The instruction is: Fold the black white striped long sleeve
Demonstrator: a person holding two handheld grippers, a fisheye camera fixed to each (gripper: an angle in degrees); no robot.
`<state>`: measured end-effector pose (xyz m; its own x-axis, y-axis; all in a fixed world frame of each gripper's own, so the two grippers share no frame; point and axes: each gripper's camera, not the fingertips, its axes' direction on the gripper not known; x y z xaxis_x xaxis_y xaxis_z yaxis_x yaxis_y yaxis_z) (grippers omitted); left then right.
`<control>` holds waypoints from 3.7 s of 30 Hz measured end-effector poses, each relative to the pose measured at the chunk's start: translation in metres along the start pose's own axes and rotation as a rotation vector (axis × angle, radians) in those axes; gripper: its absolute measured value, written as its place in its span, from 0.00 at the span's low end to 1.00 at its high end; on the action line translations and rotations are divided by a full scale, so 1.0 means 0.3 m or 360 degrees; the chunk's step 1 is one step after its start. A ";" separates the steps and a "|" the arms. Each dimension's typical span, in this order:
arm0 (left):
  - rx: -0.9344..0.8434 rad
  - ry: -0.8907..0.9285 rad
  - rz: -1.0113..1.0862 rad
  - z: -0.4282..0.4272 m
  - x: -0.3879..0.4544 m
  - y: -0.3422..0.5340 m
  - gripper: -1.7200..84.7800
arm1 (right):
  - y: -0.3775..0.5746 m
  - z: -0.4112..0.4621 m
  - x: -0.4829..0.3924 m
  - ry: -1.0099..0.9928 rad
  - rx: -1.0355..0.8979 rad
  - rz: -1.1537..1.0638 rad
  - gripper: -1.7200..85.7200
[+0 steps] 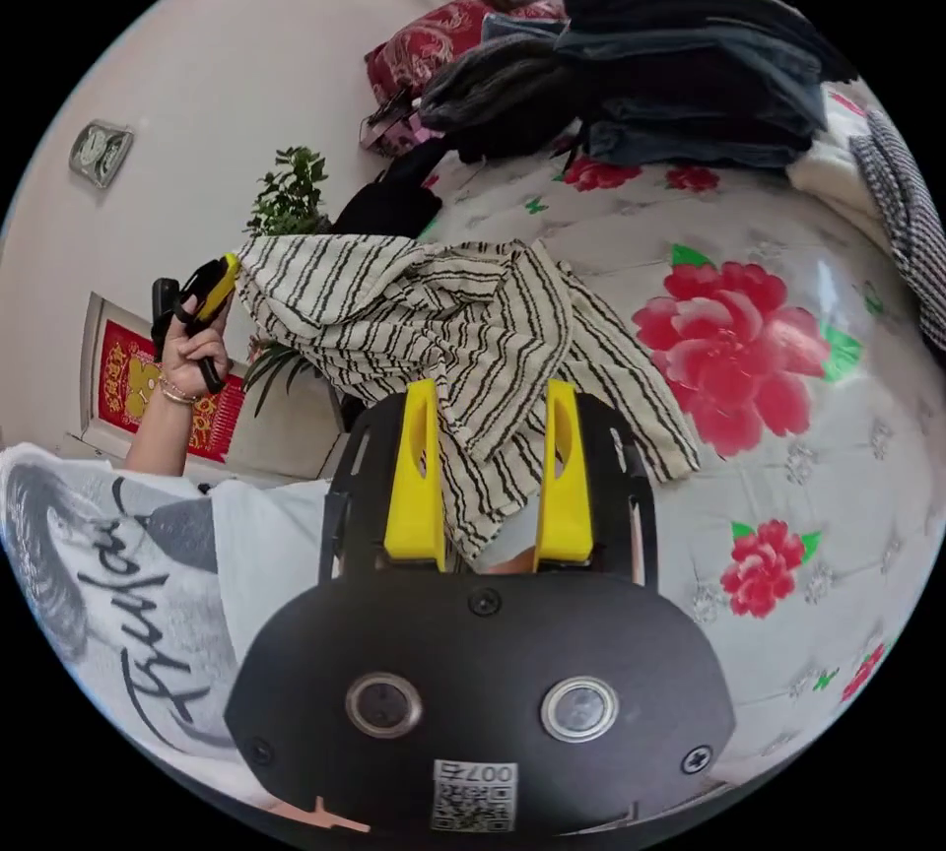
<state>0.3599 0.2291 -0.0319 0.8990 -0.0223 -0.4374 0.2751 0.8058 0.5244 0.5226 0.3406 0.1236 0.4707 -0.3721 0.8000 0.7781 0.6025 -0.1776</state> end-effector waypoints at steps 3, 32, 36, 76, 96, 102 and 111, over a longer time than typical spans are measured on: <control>0.0031 0.0000 -0.0122 -0.012 -0.046 0.016 0.01 | -0.131 0.183 0.005 0.0165 -0.0235 0.0059 0.17; -0.0299 -0.1027 -0.0180 0.222 -0.263 0.037 0.09 | -0.466 0.193 -0.012 0.0248 -0.0111 -0.0067 0.05; -0.0499 -0.0725 0.0141 0.497 -0.170 0.019 0.14 | -0.644 0.477 0.041 0.0311 -0.0353 0.0002 0.05; -0.0562 -0.0422 -0.0058 0.585 -0.323 0.094 0.13 | 0.385 -0.499 0.038 0.0383 0.0513 0.0561 0.09; -0.0540 -0.0903 0.0237 0.568 -0.325 0.461 0.07 | 0.157 0.016 0.047 0.0622 -0.0136 0.0281 0.03; -0.0237 -0.0576 0.0299 0.349 -0.216 0.363 0.05 | 0.271 -0.322 -0.144 0.0754 0.0409 0.0190 0.02; 0.0341 -0.0104 0.0600 -0.148 0.153 0.420 0.02 | 0.666 -0.927 -0.555 0.0877 0.1360 -0.0044 0.02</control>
<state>0.4207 0.3559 -0.0182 0.9678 0.2074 -0.1428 -0.0184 0.6238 0.7813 0.7155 0.3266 -0.2045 0.7511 -0.5371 0.3839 0.3356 0.8114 0.4785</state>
